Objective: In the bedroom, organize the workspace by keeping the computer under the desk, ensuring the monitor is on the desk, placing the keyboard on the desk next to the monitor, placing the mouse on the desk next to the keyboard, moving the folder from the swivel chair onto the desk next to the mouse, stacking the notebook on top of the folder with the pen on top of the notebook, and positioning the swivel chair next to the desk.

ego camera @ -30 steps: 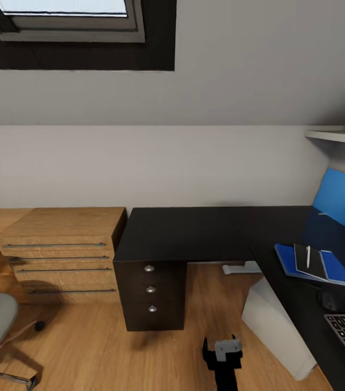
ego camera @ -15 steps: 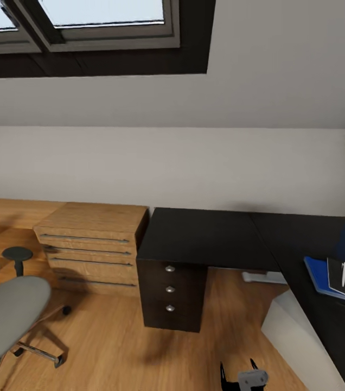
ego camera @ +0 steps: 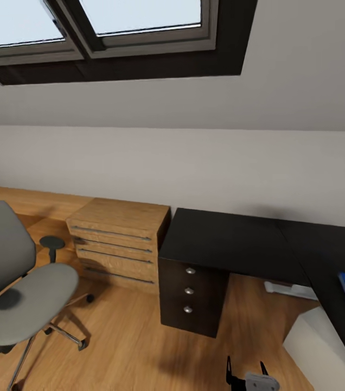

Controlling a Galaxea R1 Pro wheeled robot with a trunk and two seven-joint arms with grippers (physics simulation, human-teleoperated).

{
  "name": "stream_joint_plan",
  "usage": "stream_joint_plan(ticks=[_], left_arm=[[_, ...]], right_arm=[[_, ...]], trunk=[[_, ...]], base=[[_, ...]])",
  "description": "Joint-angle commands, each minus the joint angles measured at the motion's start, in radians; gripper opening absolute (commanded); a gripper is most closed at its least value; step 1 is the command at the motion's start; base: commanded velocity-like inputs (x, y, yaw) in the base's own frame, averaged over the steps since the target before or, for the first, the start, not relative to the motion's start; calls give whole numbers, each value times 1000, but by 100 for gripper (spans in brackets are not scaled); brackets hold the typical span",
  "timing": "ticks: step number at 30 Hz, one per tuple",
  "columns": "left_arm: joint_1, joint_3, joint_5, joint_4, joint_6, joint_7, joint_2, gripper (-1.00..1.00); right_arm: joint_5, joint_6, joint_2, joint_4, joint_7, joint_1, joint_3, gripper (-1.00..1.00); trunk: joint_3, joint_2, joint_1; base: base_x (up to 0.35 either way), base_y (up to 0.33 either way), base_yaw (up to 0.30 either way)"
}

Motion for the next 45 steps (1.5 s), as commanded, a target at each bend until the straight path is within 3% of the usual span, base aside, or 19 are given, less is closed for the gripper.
stream_joint_plan(ticks=[1, 35, 45], left_arm=[[1, -1, 6, -2, -1, -3, 0, 100], [1, -1, 7, -2, -1, -3, 6, 100], [1, -1, 8, -2, -1, -2, 7, 100]], right_arm=[[-3, -2, 1, 2, -6, -1, 9, 100], [-9, 17, -1, 1, -7, -1, 7, 100], [-14, 68, -2, -2, -6, -1, 2, 100]], trunk=[[-1, -1, 0], [-20, -1, 0], [-25, -1, 0]], base=[[0, 0, 287], [-68, 0, 281], [0, 0, 281]])
